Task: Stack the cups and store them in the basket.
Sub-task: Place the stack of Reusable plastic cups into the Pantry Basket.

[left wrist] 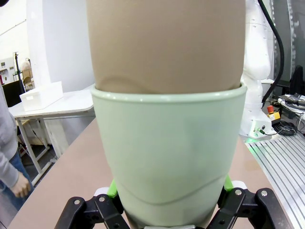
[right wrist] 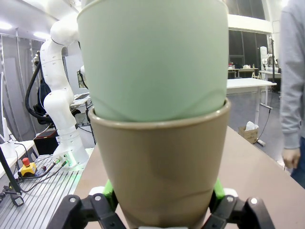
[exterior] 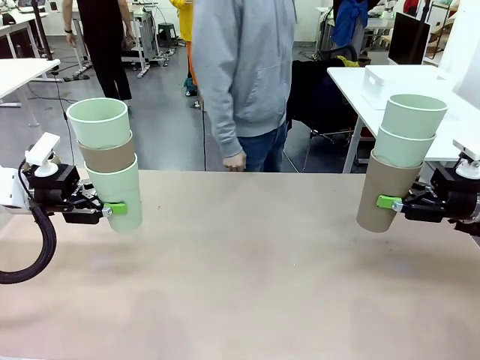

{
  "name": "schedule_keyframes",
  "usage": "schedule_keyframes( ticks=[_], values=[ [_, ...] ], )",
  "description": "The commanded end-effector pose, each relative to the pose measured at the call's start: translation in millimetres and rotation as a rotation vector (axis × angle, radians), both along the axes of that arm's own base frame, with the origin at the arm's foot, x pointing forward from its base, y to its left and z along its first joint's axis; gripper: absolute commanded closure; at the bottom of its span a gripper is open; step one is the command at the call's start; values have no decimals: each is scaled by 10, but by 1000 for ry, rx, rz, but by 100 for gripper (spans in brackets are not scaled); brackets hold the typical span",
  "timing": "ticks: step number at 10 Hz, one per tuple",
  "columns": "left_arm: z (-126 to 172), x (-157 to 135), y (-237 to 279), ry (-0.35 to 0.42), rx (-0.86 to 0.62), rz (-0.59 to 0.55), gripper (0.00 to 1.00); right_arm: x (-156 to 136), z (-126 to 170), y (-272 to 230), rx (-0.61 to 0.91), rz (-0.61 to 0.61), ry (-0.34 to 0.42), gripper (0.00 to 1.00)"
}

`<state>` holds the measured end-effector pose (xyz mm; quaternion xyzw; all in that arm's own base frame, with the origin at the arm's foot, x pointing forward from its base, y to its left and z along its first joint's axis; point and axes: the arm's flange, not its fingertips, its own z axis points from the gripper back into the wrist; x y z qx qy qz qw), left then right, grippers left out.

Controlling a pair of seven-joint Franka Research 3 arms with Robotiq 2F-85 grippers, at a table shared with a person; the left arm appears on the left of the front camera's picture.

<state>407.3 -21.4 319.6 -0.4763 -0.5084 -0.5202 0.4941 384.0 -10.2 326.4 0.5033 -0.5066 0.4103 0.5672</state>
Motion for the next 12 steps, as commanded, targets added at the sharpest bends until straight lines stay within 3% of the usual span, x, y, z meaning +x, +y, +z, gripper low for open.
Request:
schedule_keyframes(
  ticks=[1, 12],
  values=[
    [37, -3, -7, -8, -8, -6, 15, -1, 39, -1, 0, 0, -10, 14],
    [37, -3, -7, -8, -8, -6, 15, -1, 39, -1, 0, 0, -10, 14]
  ],
)
